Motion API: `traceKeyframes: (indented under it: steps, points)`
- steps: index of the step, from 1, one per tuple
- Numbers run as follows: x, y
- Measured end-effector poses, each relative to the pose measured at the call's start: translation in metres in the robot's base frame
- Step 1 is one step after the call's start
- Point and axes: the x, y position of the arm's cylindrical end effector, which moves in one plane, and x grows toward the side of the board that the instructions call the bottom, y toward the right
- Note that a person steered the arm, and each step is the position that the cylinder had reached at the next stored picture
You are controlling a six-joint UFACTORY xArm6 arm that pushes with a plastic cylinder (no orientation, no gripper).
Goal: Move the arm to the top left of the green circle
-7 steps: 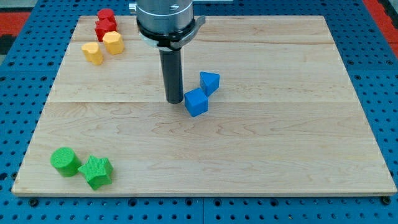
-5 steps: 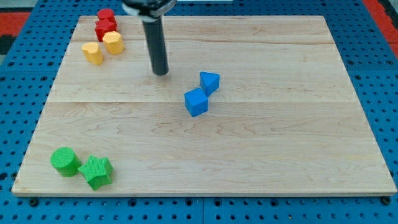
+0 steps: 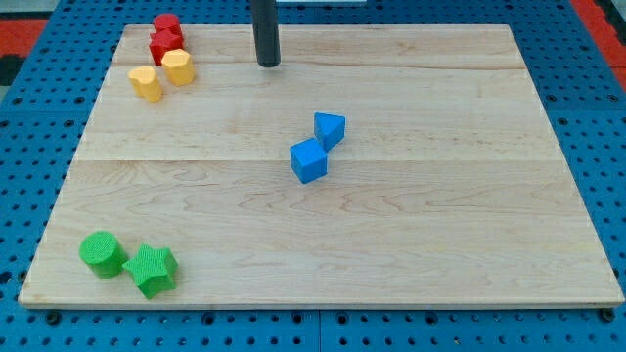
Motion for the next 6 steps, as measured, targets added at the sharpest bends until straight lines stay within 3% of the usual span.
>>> traceKeyframes:
  steps: [2, 4, 6]
  points:
    - [-0.01, 0.002]
    - [0.138, 0.006]
    - [0.186, -0.134]
